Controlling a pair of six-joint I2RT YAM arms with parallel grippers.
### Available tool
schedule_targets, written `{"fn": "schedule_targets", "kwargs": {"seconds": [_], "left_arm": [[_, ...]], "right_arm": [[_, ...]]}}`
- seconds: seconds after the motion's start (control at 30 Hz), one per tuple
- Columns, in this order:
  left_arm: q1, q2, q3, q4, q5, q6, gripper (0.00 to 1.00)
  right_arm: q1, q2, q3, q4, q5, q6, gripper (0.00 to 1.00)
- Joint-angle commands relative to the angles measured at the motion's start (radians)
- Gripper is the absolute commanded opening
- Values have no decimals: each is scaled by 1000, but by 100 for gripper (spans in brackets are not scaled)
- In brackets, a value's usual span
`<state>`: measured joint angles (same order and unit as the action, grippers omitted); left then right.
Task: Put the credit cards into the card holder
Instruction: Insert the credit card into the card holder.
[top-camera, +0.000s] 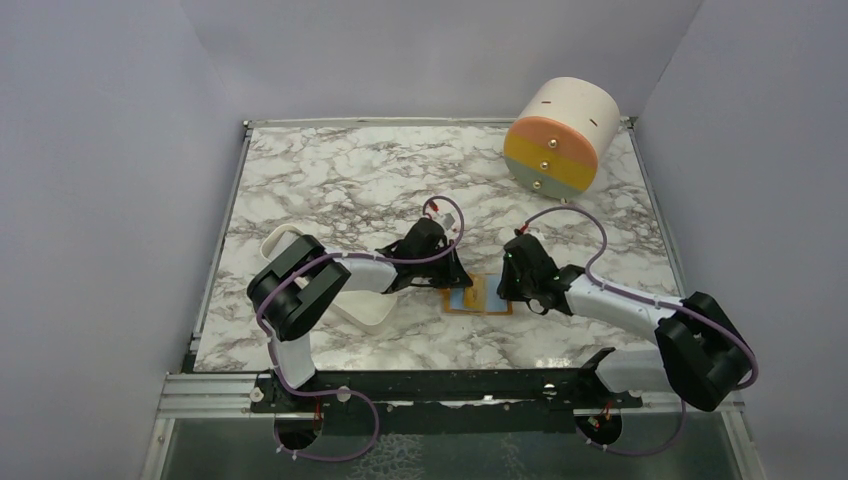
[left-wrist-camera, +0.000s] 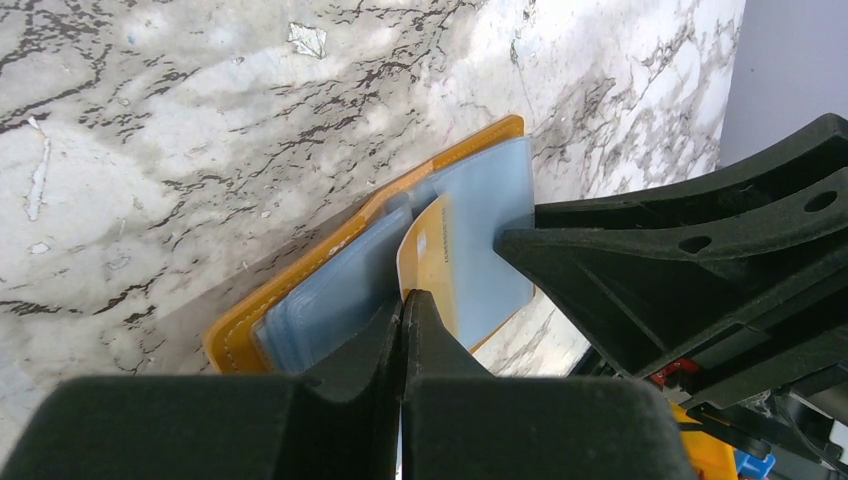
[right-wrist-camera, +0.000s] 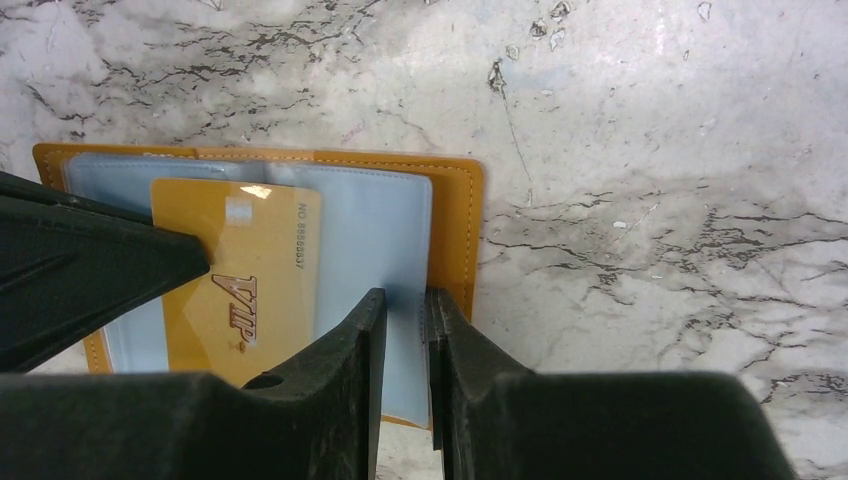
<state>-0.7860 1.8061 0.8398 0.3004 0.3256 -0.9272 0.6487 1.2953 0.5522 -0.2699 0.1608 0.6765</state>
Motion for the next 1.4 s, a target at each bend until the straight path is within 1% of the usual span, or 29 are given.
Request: {"fn": "schedule_targets", "kwargs": {"seconds": [0.0, 0.2, 0.33, 0.6, 0.8, 1.13, 1.37], "left_arm": [[-19, 31, -29, -32, -105, 8, 0], [-28, 17, -44, -17, -158, 0, 0], [-38, 19, -44, -14, -164, -2, 0], [-61, 17, -69, 8, -187, -45, 0], [-74, 11, -89, 25, -232, -67, 0], [-96, -13, -122, 66, -288, -109, 0], [-119, -1, -125, 89, -307, -129, 0]], "right_arm": [[1, -6, -46, -12, -41, 51, 20], [1, -43, -57, -26, -57, 79, 21], [1, -52, -58, -39, -77, 82, 23], [2, -62, -101, -15, -85, 105, 21], [1, -72, -109, 6, -86, 141, 20], [1, -91, -100, -6, -77, 181, 19], [1, -102, -120, 11, -77, 208, 19]]}}
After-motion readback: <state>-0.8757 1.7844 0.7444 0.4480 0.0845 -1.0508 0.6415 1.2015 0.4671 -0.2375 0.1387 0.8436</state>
